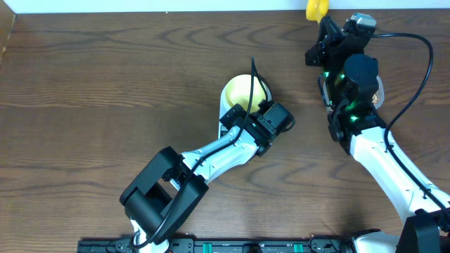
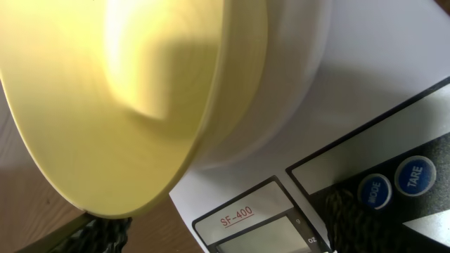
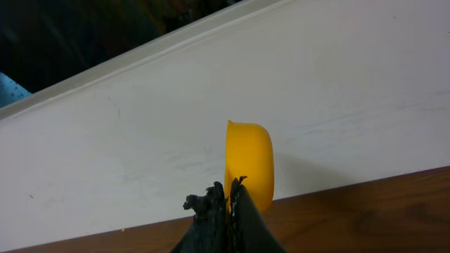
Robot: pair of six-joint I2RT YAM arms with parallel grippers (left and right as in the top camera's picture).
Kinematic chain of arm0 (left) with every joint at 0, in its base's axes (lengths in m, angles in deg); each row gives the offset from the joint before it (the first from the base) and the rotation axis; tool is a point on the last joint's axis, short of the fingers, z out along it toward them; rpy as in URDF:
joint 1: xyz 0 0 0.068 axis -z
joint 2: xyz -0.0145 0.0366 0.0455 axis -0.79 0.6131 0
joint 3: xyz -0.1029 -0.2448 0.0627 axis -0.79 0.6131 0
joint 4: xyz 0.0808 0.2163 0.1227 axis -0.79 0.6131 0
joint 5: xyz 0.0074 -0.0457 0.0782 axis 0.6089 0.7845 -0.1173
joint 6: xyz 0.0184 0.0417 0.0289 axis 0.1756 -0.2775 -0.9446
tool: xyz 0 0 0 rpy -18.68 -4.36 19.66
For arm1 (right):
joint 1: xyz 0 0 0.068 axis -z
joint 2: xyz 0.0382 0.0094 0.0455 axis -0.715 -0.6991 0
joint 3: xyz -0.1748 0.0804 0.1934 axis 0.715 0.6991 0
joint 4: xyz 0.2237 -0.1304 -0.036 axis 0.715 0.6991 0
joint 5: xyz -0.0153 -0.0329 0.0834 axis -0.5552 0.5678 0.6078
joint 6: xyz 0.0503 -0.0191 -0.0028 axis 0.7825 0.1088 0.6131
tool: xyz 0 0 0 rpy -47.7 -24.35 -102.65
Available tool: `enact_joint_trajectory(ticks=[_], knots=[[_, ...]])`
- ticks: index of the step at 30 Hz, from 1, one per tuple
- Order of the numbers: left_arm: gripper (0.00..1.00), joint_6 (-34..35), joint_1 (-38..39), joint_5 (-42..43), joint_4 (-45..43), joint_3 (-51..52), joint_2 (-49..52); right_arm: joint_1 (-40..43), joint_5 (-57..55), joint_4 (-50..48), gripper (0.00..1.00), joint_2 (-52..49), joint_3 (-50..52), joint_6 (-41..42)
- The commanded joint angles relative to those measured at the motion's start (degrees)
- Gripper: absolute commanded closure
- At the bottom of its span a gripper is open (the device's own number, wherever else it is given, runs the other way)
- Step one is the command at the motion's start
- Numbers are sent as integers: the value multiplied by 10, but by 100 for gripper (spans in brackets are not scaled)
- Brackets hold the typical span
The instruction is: Scoop item into bowl and weigh 50g on scale
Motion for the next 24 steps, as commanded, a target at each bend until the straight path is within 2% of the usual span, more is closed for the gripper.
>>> enact_joint_trajectory(ticks=[1,16,24], knots=[[9,-7,-2,-3,0,-11,18,3,-2,-3,99,-2,-11,3],[10,-22,3,1,-7,-14,25,3,-2,-3,99,-2,-11,3],[9,-35,10,-6,45,-65,70,3,-2,-3,99,-2,-11,3]])
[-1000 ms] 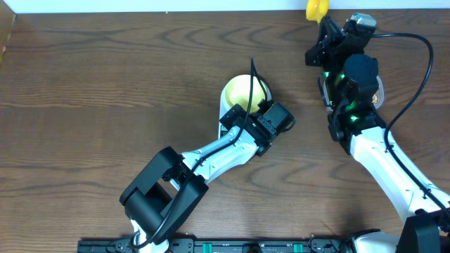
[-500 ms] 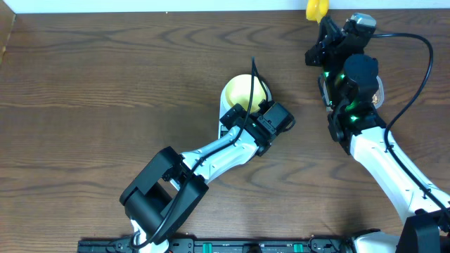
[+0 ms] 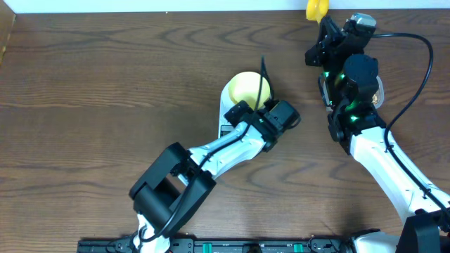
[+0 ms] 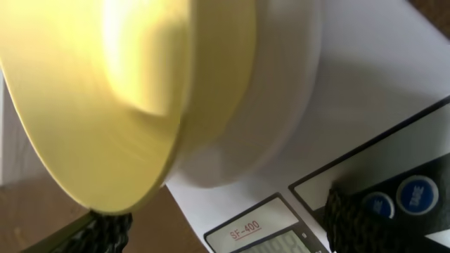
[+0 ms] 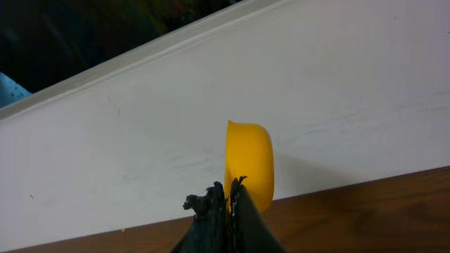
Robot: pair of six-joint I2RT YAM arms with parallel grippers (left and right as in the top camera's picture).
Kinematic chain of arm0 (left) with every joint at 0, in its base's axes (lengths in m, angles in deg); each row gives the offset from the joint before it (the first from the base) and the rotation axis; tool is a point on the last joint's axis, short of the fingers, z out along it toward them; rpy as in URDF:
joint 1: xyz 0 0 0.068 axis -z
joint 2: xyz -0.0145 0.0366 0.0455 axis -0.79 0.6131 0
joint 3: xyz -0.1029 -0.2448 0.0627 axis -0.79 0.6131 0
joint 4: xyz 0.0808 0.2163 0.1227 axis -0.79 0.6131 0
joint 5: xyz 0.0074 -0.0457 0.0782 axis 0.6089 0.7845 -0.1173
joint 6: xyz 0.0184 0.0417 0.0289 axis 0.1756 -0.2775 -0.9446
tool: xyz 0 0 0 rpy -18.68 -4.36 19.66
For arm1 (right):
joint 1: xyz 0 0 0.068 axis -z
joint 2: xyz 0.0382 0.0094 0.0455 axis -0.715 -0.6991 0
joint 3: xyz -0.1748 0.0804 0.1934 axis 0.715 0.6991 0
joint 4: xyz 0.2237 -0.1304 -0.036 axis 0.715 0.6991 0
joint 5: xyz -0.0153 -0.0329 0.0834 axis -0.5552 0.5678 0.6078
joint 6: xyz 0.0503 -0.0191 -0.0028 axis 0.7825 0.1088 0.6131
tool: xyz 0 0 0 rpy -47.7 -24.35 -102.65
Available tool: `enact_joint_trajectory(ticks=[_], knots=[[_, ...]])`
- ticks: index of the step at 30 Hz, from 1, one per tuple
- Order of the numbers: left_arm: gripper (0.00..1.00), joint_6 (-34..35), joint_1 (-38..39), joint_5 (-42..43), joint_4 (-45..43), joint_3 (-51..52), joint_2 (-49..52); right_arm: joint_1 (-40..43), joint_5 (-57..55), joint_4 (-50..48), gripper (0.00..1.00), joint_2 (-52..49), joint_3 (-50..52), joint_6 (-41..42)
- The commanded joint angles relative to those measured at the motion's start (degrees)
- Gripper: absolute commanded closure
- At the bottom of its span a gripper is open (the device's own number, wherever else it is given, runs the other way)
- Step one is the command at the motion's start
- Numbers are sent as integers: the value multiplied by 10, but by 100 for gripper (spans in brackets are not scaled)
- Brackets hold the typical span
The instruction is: Scoop item into bowl and weigh 50g on scale
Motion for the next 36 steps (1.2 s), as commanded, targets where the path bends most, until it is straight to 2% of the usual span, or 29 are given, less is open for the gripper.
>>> enact_joint_trajectory(ticks=[1,14,36], knots=[[10,2,4,5,10,-14,34,3,-2,-3,99,-2,-11,3],[10,11,4,-3,18,-14,31,3,-2,-1,99,-2,-11,3],[9,84,4,-18,40,-13,7,4,-3,3,99,-2,-11,3]])
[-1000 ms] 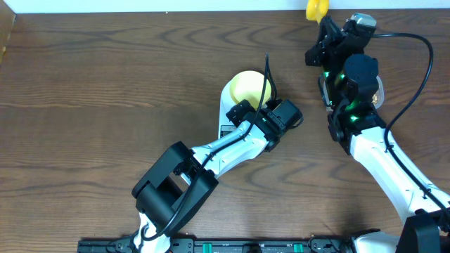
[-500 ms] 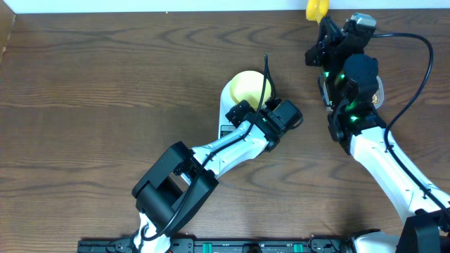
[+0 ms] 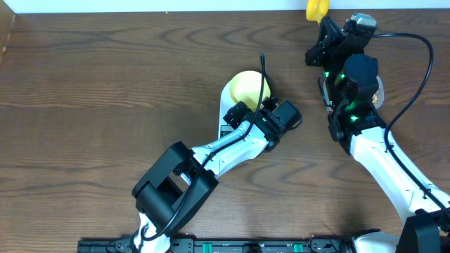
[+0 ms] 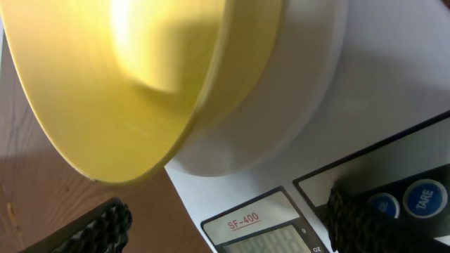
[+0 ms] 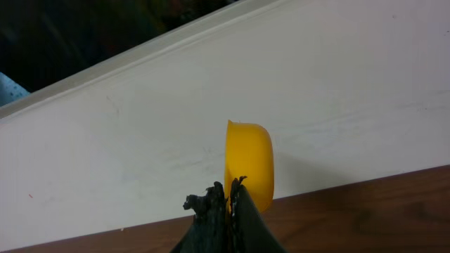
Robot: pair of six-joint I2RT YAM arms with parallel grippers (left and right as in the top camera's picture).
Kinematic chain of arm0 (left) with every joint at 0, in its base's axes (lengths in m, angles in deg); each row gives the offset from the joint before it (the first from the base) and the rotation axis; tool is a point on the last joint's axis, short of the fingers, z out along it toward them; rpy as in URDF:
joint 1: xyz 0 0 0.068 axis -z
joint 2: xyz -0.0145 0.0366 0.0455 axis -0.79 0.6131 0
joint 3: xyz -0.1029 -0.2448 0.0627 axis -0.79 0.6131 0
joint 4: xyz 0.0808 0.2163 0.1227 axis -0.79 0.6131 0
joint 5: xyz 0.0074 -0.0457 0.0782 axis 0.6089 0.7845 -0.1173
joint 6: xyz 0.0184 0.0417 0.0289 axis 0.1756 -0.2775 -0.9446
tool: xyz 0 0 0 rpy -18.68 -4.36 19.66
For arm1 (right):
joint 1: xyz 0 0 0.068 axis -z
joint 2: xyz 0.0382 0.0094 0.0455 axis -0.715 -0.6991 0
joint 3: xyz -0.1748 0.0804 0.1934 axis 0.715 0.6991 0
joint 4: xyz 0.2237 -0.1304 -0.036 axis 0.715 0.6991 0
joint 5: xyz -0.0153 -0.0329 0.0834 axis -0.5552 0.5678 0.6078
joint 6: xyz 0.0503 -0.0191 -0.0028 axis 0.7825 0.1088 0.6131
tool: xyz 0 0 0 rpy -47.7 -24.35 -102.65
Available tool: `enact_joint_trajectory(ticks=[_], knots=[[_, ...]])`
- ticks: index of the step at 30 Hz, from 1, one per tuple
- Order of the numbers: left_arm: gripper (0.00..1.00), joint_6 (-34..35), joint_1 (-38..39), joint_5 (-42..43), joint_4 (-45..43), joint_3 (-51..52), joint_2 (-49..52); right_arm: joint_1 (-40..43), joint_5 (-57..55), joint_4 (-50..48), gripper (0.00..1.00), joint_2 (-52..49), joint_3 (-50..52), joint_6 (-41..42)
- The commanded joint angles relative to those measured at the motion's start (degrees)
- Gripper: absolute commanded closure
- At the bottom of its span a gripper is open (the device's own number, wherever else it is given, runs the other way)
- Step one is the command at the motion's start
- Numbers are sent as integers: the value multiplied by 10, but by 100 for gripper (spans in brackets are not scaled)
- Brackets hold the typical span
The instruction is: Scoop item into bowl and weigh 50g on scale
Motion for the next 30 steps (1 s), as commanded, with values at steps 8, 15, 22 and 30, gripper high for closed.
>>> enact_joint_trajectory(ticks=[8,15,22,30], knots=[[6,47,0,0,23,1,-22,7,-3,5,99,-2,-11,3],[2,53,0,33,37,2,-54,11,-3,8,99,-2,-11,3],[2,57,0,35,55,2,-98,13,-3,14,99,-2,-11,3],[3,56,-1,37,55,2,-133,16,-3,16,99,-2,-11,3]])
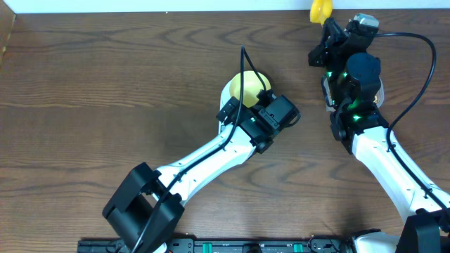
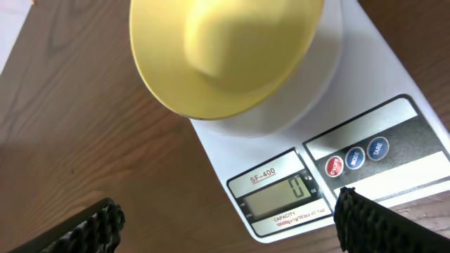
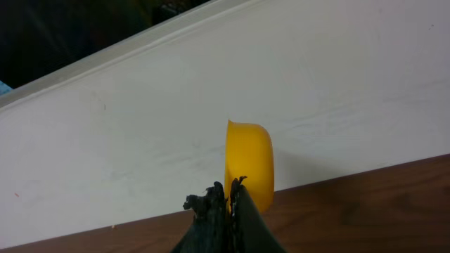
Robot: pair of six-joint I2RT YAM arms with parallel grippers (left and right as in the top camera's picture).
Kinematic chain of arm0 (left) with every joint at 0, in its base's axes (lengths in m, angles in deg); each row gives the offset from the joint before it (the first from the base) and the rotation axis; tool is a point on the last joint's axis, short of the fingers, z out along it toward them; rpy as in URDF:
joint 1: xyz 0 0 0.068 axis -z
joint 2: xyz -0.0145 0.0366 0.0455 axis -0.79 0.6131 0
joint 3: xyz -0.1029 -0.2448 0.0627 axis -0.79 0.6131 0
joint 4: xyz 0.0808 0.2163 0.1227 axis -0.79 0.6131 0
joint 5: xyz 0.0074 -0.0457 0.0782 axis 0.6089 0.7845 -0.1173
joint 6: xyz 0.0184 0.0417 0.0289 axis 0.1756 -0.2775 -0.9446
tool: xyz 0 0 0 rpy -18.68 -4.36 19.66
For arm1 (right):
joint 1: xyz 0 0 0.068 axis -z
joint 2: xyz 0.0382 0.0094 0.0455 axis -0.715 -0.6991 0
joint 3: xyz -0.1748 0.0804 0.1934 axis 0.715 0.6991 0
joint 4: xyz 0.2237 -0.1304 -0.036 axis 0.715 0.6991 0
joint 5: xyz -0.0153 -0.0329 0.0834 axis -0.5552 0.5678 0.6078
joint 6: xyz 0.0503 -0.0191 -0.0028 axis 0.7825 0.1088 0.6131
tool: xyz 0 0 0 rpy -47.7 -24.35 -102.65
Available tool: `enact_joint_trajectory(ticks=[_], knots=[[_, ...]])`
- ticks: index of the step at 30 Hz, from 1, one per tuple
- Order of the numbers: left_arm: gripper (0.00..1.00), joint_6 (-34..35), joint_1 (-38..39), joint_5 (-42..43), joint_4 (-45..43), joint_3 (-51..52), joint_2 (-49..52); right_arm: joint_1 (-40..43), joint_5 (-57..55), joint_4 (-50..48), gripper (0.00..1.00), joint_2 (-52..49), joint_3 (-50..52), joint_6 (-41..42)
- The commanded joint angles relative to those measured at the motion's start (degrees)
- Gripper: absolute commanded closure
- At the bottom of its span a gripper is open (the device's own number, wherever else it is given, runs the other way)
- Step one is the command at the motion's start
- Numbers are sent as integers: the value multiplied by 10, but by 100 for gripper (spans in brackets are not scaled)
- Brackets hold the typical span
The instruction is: Scoop item into bowl and weigh 50g on scale
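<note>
A pale yellow bowl stands on the white scale, whose display reads 0. My left gripper hangs open above the scale's front edge, its fingers wide apart and touching nothing. From overhead the bowl shows just beyond the left gripper. At the table's far right my right gripper is shut on the yellow scoop, held up against the white wall. In the overhead view the scoop sits at the top edge, beyond the right gripper. The scoop's contents are hidden.
The scale carries red and blue buttons beside its display. A round rim peeks out from under the right arm. A white wall runs along the table's far edge.
My left gripper has drawn back and up from the bowl, so the whole bowl and the scale's display now show. The right gripper has shifted slightly with the scoop.
My left gripper stayed open and close against the bowl on the scale through the three earlier moments, shifting a little. Now it is higher and farther back. The right gripper kept the yellow scoop raised by the wall throughout.
</note>
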Motion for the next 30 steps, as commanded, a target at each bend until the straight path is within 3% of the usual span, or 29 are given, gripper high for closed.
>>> enact_joint_trajectory(ticks=[1,12,30], knots=[[2,11,-2,1,-3,2,-24,6,-3,0,99,-2,-10,3],[2,11,-65,90,-55,2,-28,7,-5,9,99,-2,-10,3],[2,-15,-89,121,-98,2,-28,8,-9,10,99,-2,-10,3]])
